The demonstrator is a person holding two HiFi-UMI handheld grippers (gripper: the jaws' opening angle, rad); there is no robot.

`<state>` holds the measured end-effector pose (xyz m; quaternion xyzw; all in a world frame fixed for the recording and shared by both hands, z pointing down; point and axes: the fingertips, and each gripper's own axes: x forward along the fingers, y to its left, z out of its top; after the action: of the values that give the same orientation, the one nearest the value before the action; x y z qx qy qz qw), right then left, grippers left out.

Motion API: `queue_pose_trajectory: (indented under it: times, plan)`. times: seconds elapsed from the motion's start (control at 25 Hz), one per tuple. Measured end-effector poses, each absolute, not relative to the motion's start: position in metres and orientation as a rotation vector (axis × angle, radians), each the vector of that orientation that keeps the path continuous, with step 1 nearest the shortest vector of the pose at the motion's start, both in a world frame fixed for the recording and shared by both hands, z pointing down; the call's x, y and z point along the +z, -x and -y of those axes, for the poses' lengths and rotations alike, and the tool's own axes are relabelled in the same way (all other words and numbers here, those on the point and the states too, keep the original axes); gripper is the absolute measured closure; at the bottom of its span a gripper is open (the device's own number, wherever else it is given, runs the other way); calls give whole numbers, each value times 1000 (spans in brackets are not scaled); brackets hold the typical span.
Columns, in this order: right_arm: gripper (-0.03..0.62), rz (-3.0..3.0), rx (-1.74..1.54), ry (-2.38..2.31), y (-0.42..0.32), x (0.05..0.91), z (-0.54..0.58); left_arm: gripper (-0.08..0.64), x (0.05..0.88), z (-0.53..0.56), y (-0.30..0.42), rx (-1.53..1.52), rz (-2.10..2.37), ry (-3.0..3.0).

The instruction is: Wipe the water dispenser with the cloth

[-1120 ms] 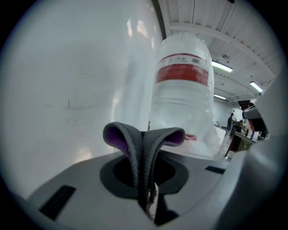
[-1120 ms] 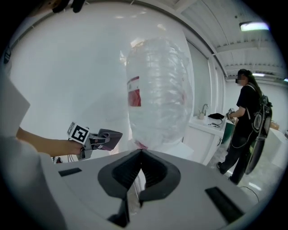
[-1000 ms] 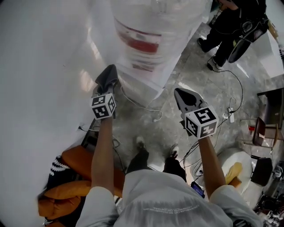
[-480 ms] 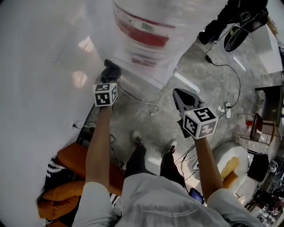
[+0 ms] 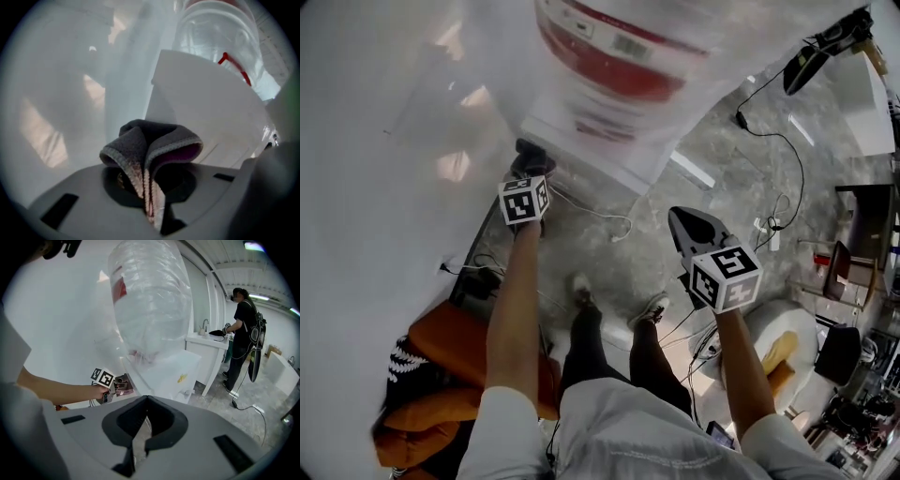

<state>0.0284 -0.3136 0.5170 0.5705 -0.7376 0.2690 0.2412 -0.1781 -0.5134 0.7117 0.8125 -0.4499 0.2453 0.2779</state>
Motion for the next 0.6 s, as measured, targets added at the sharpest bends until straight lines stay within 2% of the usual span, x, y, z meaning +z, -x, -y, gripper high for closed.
queue_pose_trajectory:
  times: [0.6]
  plan:
    - [578,1973,806,-1499,-40,602,313,514,841,500,162,577,1161,-1939]
